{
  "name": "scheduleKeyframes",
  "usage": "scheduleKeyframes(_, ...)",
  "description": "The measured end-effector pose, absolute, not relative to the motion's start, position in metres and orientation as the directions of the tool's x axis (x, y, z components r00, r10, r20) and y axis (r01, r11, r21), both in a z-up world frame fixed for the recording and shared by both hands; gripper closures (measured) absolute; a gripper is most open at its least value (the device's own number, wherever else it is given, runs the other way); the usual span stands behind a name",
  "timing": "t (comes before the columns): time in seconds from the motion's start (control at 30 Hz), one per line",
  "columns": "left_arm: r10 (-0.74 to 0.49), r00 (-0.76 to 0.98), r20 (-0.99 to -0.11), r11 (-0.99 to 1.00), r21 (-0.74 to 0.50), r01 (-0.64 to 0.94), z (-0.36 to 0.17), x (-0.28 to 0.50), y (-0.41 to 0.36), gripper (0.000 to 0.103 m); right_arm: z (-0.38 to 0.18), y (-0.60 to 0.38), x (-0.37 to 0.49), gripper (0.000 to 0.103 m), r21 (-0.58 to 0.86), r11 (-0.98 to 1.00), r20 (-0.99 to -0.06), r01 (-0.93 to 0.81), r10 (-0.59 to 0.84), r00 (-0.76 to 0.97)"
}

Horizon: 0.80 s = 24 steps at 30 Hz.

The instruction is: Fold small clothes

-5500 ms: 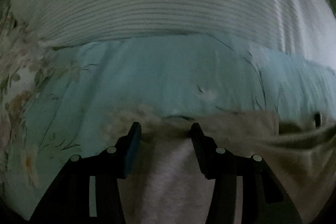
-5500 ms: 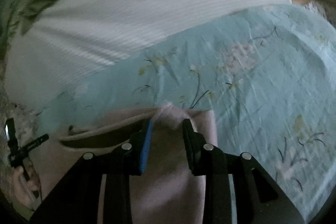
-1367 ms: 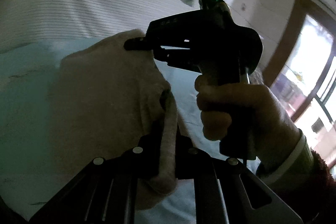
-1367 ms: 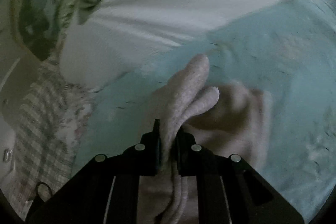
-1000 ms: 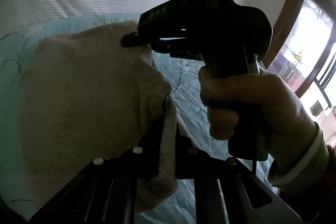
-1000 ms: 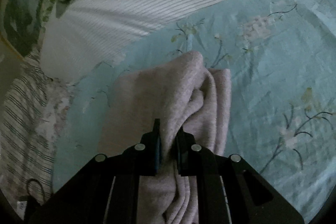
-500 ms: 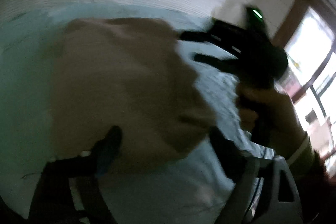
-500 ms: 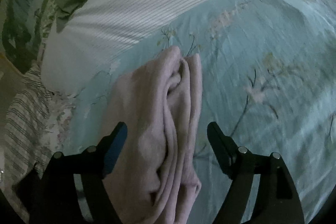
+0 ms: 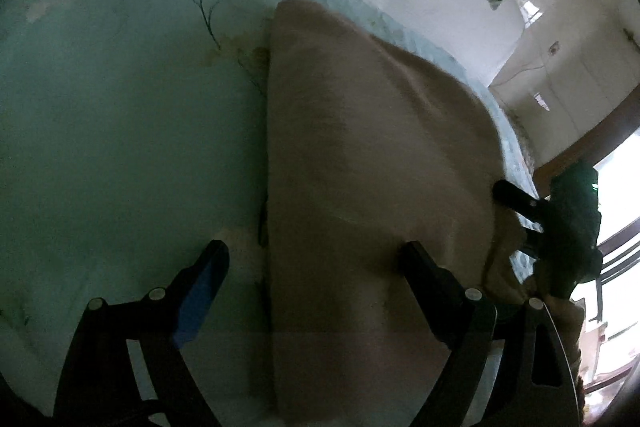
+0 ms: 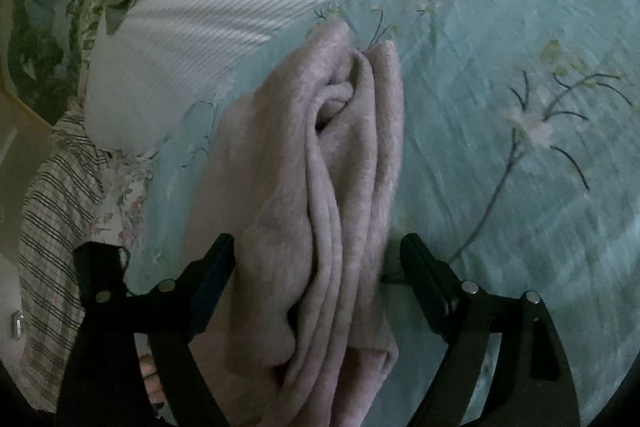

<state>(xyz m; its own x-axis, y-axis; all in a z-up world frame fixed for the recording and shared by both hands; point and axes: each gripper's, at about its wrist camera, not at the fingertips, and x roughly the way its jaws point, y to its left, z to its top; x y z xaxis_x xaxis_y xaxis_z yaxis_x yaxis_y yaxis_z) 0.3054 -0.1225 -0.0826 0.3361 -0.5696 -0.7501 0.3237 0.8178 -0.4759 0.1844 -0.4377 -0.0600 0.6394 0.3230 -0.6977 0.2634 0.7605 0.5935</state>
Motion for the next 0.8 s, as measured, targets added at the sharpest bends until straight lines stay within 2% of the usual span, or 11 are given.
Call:
scheduleKeyframes(0.1, -0.599, 0.315, -0.736, 0.795, -0.498, 0.347, -0.084, 0.317, -0.138, 0.013, -0.064, -0.438, 0.197, 0.021, 0.596, 0.762, -0.699, 0.255, 0.335, 0.632)
scheduleKeyframes(0.13, -0.612, 0.302, -0.731, 0.784, -0.508, 0.358, -0.084, 0.32, -0.142, 0.015, -0.067, -0.437, 0.202, 0.029, 0.594, 0.763, -0.7, 0.253, 0.336, 0.63)
scheduleKeyframes(0.17, -0.645, 0.258, -0.72, 0.753, -0.539, 0.377, -0.089, 0.328, -0.151, 0.018, -0.069, -0.434, 0.206, 0.057, 0.593, 0.764, -0.707, 0.255, 0.341, 0.62)
scheduleKeyframes(0.23, -0.642, 0.244, -0.727, 0.755, -0.543, 0.368, -0.096, 0.342, -0.16, 0.034, -0.07, -0.431, 0.21, 0.062, 0.588, 0.761, -0.721, 0.275, 0.338, 0.605)
scheduleKeyframes(0.27, -0.643, 0.254, -0.723, 0.755, -0.542, 0.368, -0.095, 0.344, -0.161, 0.039, -0.064, -0.426, 0.21, 0.069, 0.578, 0.77, -0.721, 0.269, 0.328, 0.61)
scheduleKeyframes(0.33, -0.648, 0.28, -0.708, 0.753, -0.543, 0.372, -0.085, 0.341, -0.156, 0.059, -0.052, -0.418, 0.206, 0.071, 0.578, 0.778, -0.707, 0.245, 0.328, 0.626)
scheduleKeyframes(0.4, -0.652, 0.313, -0.691, 0.752, -0.536, 0.382, -0.072, 0.329, -0.146, 0.063, -0.04, -0.401, 0.203, 0.071, 0.58, 0.791, -0.686, 0.194, 0.347, 0.64)
scheduleKeyframes(0.53, -0.63, 0.399, -0.666, 0.774, -0.491, 0.401, -0.044, 0.285, -0.115, 0.064, -0.029, -0.35, 0.206, 0.071, 0.594, 0.801, -0.653, 0.071, 0.429, 0.624)
scheduleKeyframes(0.8, -0.488, 0.549, -0.679, 0.873, -0.395, 0.287, -0.018, 0.22, -0.008, 0.065, -0.06, -0.249, 0.237, 0.072, 0.667, 0.739, -0.594, -0.096, 0.606, 0.529)
